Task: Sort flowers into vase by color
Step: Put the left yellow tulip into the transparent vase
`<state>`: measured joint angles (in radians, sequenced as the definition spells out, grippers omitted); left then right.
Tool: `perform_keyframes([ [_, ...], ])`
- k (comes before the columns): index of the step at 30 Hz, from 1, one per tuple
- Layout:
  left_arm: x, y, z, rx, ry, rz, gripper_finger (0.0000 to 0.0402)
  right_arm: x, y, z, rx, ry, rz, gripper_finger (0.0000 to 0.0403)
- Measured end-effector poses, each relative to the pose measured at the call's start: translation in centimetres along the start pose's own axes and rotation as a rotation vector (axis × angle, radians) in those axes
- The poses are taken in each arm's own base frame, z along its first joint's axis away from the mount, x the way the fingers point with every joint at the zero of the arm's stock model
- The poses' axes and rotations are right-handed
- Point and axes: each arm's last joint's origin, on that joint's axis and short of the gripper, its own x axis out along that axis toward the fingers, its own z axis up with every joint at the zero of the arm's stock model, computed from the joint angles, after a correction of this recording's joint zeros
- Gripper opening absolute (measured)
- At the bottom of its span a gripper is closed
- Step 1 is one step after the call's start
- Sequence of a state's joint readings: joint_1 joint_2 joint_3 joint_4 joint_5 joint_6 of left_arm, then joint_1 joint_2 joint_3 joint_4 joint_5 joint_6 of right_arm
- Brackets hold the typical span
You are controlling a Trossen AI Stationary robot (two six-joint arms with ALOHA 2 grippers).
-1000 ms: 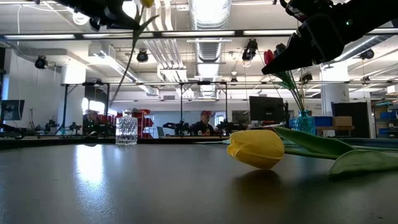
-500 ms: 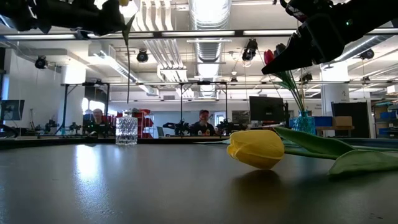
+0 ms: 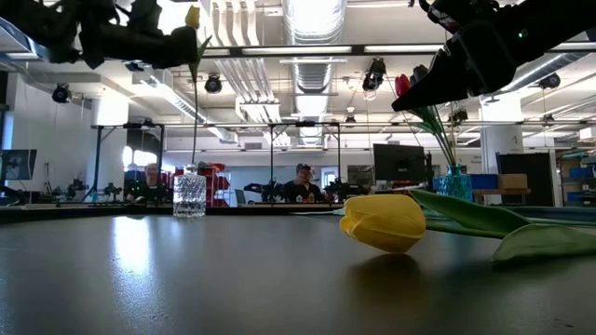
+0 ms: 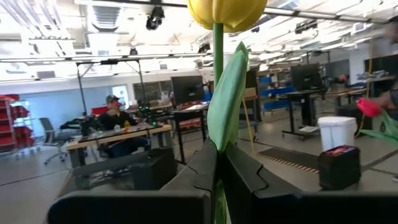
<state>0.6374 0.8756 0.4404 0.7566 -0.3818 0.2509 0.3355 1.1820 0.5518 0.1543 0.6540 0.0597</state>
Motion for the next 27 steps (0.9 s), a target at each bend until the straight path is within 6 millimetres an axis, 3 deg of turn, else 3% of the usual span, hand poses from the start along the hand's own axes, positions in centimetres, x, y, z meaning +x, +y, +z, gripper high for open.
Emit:
perform_keyframes([
  [11, 1.0, -0.7, -2.2, 0.03, 0.07, -0.063, 0.0, 0.0, 0.0, 0.0, -0.008, 0.0, 0.0, 0.0009],
  [27, -0.2, 0.5, 1.1, 0.002, 0.038, -0.075, 0.0, 0.0, 0.0, 0.0, -0.008, 0.0, 0.001, 0.0009],
])
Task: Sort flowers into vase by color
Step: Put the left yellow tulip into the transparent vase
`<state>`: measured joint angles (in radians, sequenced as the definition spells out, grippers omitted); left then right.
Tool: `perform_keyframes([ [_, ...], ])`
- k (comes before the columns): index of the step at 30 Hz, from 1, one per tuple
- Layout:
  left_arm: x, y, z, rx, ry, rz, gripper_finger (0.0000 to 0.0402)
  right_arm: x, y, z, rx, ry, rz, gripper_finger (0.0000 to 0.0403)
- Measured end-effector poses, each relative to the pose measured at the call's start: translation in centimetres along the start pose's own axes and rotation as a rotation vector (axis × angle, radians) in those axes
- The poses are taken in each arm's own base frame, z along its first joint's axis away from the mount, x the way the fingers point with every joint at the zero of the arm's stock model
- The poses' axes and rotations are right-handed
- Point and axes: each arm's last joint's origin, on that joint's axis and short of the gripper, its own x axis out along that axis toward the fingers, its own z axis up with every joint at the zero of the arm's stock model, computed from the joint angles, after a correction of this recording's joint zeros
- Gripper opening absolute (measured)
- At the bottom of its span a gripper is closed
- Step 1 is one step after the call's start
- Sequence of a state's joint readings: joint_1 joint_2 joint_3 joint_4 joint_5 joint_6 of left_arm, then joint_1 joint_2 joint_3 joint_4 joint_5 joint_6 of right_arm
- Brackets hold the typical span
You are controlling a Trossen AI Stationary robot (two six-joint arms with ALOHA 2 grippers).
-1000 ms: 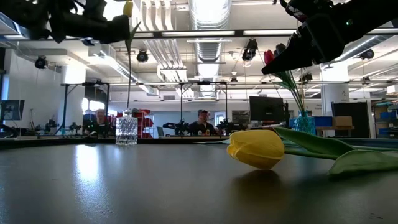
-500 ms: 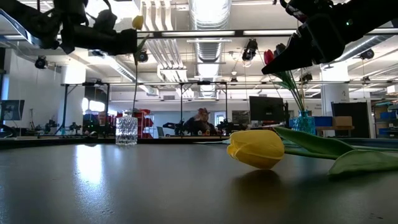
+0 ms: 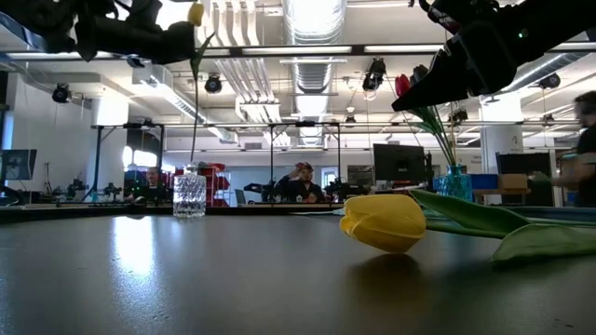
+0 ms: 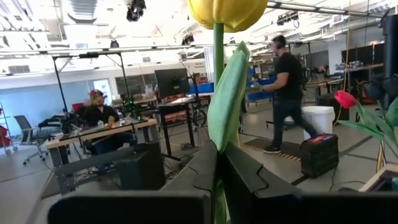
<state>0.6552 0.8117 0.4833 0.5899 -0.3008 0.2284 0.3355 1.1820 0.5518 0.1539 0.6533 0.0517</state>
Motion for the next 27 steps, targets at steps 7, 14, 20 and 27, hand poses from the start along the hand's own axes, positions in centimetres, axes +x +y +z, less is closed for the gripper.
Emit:
perform_keyframes([
  [7, -0.2, -0.1, -1.0, 0.031, 0.051, -0.007, 0.0, 0.0, 0.0, 0.0, 0.0, 0.0, 0.0, 0.0009],
  [14, 0.5, -0.7, -2.7, 0.065, 0.098, -0.014, 0.0, 0.0, 0.0, 0.0, 0.002, 0.0, 0.0, 0.0009],
  [20, 0.6, -0.8, -4.3, 0.072, 0.135, -0.009, 0.0, 0.0, 0.0, 0.0, 0.001, 0.0, 0.001, 0.0009],
  [27, -0.2, -0.8, -6.3, 0.103, 0.199, 0.049, 0.0, 0.0, 0.0, 0.0, 0.0, 0.0, 0.003, 0.0009],
])
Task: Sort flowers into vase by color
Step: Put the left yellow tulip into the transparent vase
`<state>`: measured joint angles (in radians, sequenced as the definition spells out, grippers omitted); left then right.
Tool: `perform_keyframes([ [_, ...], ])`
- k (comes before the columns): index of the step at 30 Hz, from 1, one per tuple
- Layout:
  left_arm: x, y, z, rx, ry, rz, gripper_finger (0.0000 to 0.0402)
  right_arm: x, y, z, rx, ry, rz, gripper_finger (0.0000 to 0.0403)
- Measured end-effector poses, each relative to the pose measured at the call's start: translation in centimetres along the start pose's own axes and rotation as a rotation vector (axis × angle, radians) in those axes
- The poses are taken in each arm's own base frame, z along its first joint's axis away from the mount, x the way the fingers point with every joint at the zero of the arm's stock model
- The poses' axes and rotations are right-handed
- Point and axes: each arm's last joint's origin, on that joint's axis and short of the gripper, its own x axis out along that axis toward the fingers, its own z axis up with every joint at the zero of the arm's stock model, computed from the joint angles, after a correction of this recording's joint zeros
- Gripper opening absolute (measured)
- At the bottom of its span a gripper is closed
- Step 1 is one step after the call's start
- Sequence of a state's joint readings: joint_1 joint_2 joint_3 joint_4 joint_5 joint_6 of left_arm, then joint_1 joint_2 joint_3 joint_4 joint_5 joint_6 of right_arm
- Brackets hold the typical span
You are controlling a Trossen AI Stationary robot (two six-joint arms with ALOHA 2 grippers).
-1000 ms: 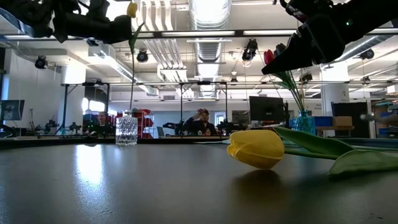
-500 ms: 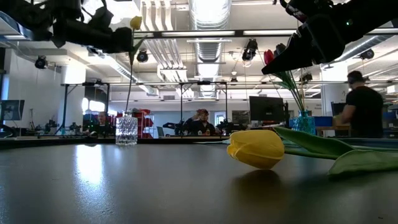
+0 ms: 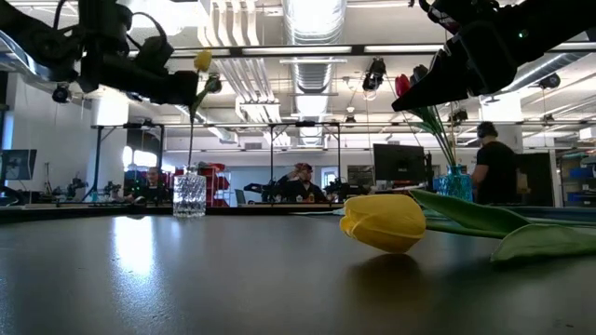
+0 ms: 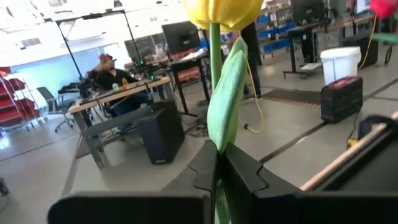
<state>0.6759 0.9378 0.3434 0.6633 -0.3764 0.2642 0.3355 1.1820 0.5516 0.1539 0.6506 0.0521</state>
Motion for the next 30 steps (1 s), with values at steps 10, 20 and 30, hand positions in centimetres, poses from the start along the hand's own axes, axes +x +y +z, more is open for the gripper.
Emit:
perform_keyframes([
  [10, -0.4, -0.1, -1.2, 0.028, 0.031, 0.0, 0.0015, 0.0, 0.0, 0.0, 0.0, 0.0, 0.0, 0.0009],
  [20, -0.6, -0.2, -1.7, 0.051, 0.085, -0.014, 0.0105, 0.0, 0.0, 0.0, -0.001, 0.0, -0.001, 0.0009],
  [30, -1.7, 0.4, -1.2, 0.073, 0.099, -0.019, 0.0169, 0.0, 0.0, 0.0, -0.044, -0.001, 0.005, 0.0009],
])
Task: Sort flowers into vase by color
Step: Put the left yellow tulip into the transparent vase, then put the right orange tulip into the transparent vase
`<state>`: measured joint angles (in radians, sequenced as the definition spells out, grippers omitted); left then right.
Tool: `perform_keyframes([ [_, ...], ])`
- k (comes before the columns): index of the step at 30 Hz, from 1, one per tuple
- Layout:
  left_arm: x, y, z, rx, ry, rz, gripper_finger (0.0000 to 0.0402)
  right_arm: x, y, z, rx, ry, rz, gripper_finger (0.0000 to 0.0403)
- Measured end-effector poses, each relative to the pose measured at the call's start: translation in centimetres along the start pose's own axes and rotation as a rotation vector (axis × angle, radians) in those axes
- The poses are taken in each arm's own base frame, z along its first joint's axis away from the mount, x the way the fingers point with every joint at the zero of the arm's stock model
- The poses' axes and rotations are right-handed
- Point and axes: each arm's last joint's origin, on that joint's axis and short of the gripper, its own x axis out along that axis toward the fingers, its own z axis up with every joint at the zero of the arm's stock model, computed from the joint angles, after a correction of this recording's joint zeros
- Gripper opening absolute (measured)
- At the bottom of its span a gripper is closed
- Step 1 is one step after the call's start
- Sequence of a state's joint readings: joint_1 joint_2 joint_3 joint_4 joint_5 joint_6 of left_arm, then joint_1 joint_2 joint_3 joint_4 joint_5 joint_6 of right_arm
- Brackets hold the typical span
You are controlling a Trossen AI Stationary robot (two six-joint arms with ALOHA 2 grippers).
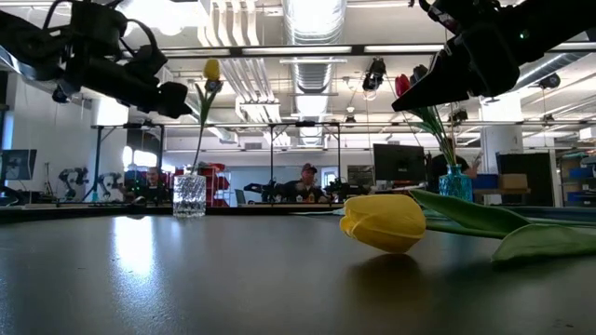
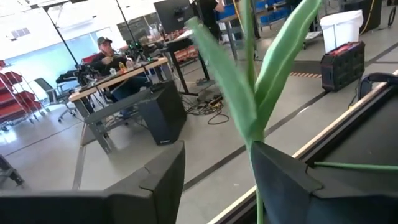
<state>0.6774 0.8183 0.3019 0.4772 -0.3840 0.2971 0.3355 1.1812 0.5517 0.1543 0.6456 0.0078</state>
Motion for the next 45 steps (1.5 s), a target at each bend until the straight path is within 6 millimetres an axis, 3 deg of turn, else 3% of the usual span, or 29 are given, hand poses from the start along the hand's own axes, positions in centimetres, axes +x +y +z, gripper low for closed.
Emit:
perform_keyframes([
  [3, -0.7, 0.2, 0.0, 0.004, 0.01, -0.029, 0.017, 0.0, 0.0, 0.2, 0.014, 0.0, 0.004, 0.0009],
  [8, -2.2, -0.1, -0.6, -0.086, -0.047, -0.234, 0.0161, 0.0, 0.3, 0.7, -0.002, 0.023, 0.101, 0.0022],
  [14, -3.9, -0.5, -1.5, -0.173, -0.142, -0.444, 0.0157, 0.8, 1.6, 0.1, 0.012, 0.127, 0.236, 0.0079],
  [19, -4.8, -0.6, -2.2, -0.176, -0.19, -0.527, 0.0157, 1.5, 3.6, -0.7, 0.06, 0.326, 0.25, 0.0158],
  [23, -5.2, -0.7, -2.6, -0.178, -0.206, -0.544, 0.0156, 1.7, 5.9, 0.0, 0.121, 0.468, 0.323, 0.0212],
  [26, -5.4, -0.7, -2.9, -0.173, -0.214, -0.542, 0.0156, 1.7, 7.9, 0.4, 0.133, 0.548, 0.378, 0.0235],
  [30, -5.6, -0.7, -3.0, -0.163, -0.225, -0.552, 0.0156, 2.4, 9.2, 1.2, 0.093, 0.6, 0.294, 0.0244],
  [34, -5.6, -0.7, -3.0, -0.165, -0.233, -0.574, 0.0156, 5.1, 7.5, 2.3, 0.129, 0.607, 0.125, 0.0237],
  [39, -5.7, -0.8, -3.0, -0.167, -0.236, -0.594, 0.0156, 8.4, 2.4, 2.8, 0.195, 0.66, 0.049, 0.0226],
  [42, -5.7, -0.8, -3.0, -0.166, -0.237, -0.598, 0.0156, 8.5, -1.0, 2.8, 0.24, 0.711, -0.022, 0.0224],
  [45, -5.7, -0.8, -3.0, -0.165, -0.237, -0.599, 0.0156, 7.1, -2.9, 2.6, 0.295, 0.782, -0.096, 0.0224],
])
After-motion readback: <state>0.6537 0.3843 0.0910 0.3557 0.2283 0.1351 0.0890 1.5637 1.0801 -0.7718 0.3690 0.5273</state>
